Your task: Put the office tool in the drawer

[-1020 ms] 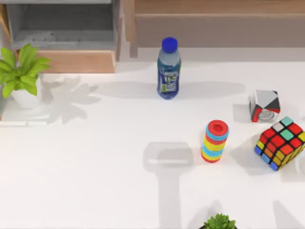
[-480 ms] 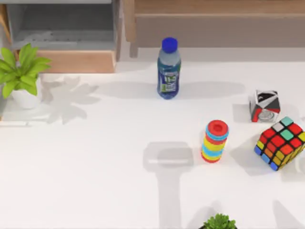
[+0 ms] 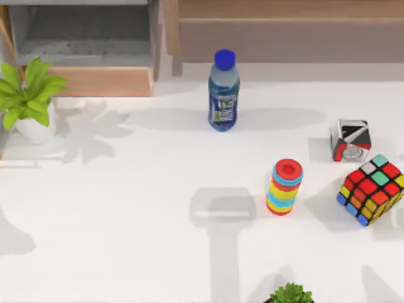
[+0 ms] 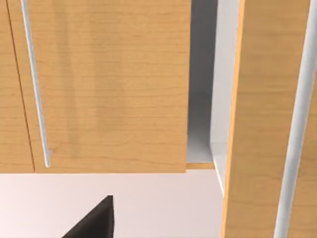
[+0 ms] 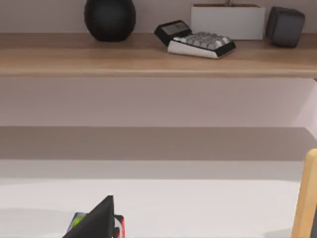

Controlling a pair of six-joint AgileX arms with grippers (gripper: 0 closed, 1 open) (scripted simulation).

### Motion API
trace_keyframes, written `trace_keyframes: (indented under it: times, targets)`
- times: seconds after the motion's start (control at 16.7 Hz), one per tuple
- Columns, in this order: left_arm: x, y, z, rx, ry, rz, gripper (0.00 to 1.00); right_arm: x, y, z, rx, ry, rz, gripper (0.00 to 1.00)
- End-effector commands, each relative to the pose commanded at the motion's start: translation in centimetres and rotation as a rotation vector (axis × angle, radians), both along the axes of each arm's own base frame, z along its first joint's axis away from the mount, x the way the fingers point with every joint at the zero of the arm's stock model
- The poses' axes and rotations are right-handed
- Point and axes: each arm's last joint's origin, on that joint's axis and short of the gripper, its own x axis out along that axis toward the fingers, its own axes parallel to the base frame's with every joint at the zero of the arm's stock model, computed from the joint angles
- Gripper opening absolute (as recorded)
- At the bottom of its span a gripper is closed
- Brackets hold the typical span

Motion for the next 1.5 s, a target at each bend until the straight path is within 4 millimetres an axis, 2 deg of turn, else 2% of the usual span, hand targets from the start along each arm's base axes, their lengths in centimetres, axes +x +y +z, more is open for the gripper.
trace_keyframes:
  times: [0.3,0.6,0.84,1.5]
  targets:
    - [0.1,0.1,0.1,0.002,-0.001,0.004,1.0,0.0,0.0,0.0,0.0,0.0,0.0,1.0]
    - [2.4,0.0,0.0,0.0,0.0,0.0,1.0,0.0,0.0,0.0,0.0,0.0,0.0,1.0]
    - [2.5,0.0,0.0,0.0,0.0,0.0,1.0,0.0,0.0,0.0,0.0,0.0,0.0,1.0]
    - [2.5,0.0,0.0,0.0,0.0,0.0,0.17,0.0,0.0,0.0,0.0,0.0,0.0,1.0]
